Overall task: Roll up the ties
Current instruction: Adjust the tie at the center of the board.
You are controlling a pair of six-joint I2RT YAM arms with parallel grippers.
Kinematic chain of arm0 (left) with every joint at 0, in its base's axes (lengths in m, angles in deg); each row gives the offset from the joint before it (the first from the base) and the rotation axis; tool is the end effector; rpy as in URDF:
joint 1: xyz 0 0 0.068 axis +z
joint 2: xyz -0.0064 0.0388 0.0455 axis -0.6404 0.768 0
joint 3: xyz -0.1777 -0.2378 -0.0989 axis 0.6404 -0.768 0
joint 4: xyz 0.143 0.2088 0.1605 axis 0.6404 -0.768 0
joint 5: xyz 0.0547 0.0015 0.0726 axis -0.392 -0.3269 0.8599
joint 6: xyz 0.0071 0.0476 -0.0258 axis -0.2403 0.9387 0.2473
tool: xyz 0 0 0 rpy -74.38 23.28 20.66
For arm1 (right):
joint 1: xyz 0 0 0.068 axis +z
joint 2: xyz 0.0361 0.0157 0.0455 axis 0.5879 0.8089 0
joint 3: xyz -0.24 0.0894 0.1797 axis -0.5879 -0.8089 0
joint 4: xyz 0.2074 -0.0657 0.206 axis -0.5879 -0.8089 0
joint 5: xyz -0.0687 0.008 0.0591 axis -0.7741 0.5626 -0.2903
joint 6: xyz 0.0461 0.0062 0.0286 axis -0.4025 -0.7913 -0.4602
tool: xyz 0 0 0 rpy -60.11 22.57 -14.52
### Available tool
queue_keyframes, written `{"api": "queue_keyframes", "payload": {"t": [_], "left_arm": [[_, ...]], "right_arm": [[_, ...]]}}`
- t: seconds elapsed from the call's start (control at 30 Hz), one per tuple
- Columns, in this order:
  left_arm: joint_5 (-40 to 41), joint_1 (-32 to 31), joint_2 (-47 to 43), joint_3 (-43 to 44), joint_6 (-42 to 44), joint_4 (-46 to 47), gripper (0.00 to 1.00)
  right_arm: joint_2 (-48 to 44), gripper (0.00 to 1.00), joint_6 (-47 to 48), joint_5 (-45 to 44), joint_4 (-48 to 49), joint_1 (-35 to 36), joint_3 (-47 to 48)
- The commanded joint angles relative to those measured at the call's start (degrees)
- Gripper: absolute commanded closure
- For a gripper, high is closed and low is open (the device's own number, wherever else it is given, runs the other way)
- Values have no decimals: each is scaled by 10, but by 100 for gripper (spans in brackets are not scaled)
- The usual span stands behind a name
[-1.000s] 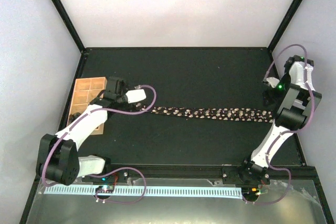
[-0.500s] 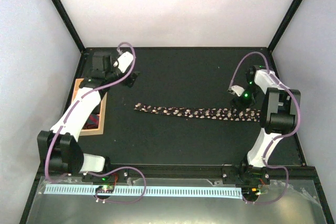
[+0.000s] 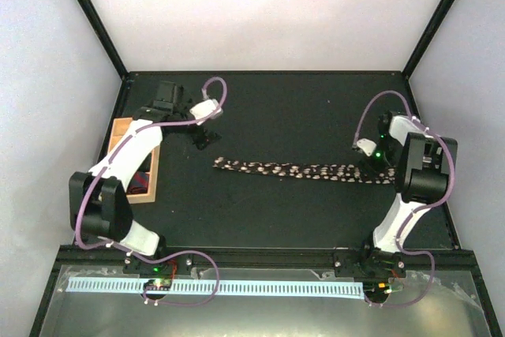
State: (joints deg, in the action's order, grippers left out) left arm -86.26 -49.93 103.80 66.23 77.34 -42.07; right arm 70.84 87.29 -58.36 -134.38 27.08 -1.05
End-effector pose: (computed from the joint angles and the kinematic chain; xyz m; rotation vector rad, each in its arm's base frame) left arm 0.3457 -0.0775 0.3154 1.1439 2.0407 -0.2889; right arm 0.3467 -0.0526 0.1642 0.8657 -2.8836 -0.1760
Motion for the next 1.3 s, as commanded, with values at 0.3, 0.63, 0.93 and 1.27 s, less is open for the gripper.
{"api": "queue_keyframes", "payload": {"t": [0.3,0.63,0.93,1.27], "left_arm": [[31,-152,162,48,105,-93,8],[30,-230,286,151,62,-90,22],[85,-254,322,149,46,-54,29],[126,-295,325,112,70,-74,54]], "right_arm": [[51,37,150,-180,42,-152,84],[7,42,21,24,-91,-70,136],[6,50,-63,104,-42,43,56],[12,55,-38,29,4,45,-23]]}}
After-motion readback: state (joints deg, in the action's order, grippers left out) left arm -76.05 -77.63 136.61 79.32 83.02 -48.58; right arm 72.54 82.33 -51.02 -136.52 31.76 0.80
